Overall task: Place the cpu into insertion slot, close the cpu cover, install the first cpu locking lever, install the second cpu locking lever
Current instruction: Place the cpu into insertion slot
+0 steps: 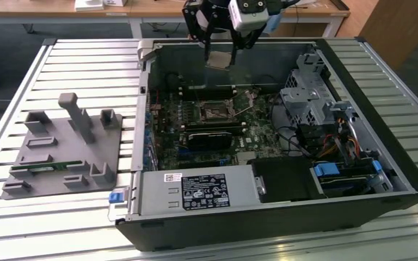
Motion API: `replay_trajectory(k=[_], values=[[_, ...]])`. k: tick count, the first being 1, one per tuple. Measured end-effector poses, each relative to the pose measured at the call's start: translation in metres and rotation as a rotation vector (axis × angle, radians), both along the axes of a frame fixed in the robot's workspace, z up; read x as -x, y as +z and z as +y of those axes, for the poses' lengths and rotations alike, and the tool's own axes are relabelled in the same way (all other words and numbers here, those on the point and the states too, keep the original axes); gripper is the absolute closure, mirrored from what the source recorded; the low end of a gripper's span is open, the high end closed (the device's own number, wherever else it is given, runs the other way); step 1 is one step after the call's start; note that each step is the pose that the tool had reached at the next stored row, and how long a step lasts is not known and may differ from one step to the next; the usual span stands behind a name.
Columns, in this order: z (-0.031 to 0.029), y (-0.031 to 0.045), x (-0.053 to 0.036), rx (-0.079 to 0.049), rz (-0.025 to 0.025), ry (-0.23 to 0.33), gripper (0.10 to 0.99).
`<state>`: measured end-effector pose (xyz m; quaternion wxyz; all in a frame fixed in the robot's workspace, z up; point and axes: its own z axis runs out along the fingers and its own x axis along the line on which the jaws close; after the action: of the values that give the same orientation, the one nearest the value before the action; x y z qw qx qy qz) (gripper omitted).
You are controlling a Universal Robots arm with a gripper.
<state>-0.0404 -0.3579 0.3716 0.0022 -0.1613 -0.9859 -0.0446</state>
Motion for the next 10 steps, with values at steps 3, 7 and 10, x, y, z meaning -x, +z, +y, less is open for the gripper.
replay_trajectory(k=[3,7,10], values=[[0.0,-0.0001,0.0008,0.0,0.0,-0.017,0.549],[0.0,-0.0001,0.0014,0.001,0.0,-0.039,0.549],[0.0,-0.0001,0.0017,0.001,0.0,-0.052,0.549]])
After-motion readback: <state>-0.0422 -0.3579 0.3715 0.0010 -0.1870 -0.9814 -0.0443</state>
